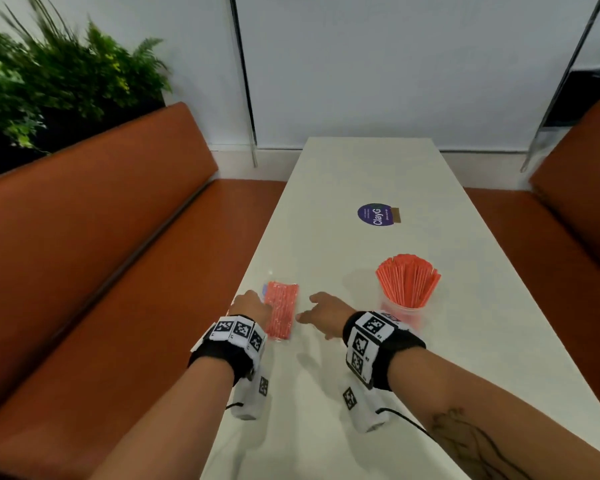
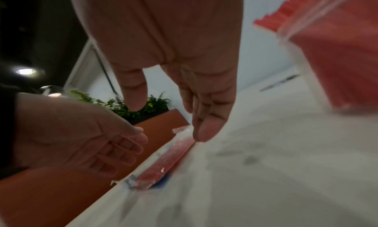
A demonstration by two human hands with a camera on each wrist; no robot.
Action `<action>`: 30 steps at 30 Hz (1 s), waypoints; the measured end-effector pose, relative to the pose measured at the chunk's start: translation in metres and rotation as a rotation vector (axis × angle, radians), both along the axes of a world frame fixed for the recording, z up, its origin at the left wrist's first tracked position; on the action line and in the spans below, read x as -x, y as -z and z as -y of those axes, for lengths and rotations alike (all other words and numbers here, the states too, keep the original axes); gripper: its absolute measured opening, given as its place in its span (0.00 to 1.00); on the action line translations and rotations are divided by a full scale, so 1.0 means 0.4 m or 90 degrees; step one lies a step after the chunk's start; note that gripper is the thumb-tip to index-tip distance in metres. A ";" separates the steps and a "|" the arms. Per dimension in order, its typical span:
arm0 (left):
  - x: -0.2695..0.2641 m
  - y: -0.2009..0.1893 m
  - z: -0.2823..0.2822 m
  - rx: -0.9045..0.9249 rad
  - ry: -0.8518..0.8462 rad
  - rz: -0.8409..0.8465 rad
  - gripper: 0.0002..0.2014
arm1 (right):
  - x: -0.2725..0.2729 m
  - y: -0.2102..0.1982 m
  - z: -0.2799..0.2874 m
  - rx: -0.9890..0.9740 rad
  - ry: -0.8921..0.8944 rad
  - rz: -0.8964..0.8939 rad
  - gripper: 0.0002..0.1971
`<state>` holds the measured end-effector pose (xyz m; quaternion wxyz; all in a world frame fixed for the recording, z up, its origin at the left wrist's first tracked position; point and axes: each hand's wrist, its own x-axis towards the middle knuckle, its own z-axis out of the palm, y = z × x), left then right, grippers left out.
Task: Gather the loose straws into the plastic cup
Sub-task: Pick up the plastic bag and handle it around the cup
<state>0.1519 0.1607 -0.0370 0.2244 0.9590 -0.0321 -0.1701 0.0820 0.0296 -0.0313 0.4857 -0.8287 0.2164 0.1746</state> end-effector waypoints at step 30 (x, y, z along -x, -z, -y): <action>0.159 -0.037 0.115 0.346 0.298 -0.039 0.06 | 0.207 -0.017 0.147 0.101 0.132 0.247 0.08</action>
